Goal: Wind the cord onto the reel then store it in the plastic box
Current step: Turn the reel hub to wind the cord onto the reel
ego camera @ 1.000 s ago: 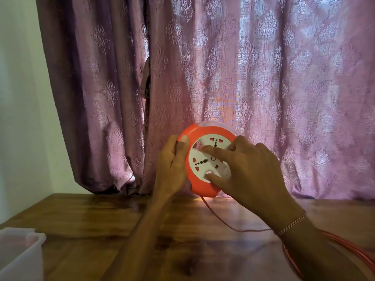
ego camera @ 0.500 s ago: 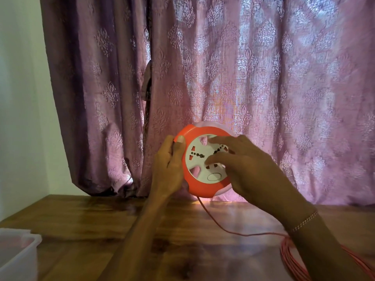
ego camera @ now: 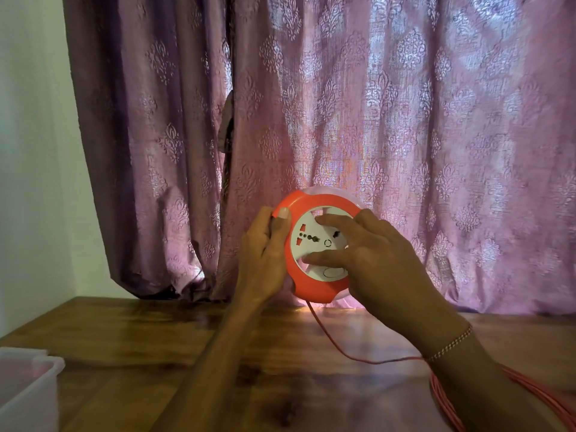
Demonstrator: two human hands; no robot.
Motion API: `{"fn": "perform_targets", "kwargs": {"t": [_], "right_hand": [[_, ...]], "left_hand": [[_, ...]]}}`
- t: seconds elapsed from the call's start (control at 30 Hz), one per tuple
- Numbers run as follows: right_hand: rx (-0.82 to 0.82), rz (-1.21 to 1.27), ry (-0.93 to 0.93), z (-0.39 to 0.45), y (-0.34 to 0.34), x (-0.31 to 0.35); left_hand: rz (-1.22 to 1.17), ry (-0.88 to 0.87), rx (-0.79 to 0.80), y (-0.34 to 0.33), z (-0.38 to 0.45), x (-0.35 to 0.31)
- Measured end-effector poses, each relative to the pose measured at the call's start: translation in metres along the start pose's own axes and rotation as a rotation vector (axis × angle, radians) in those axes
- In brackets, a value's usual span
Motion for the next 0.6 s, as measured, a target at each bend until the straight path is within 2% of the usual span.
{"fn": "perform_targets", "kwargs": {"t": [0.27,0.47,0.6], "right_hand": [[0.07,0.02,-0.135,-0.002,0.002,-0.002],[-0.008,0.022,-0.178,-0.006,0.013,-0.001],[0.013,-0.031,-0.179,-0.005,0.011,0.001]], "left_hand": [[0.024,-0.025,0.013,-0.003,0.0,-0.003],[0.033,-0.012,0.041,-0.008,0.0,-0.002],[0.032,-0.017,0.026,-0.005,0.0,-0.003]]}}
Point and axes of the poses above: each hand's wrist, its own z-axis towards the middle knuckle, its own y-axis out of the back of the hand, x = y × z, the point moved 9 cm from there along z, towards the middle knuckle, and after that the axes turned 14 degrees about x, right-handed, at the moved point
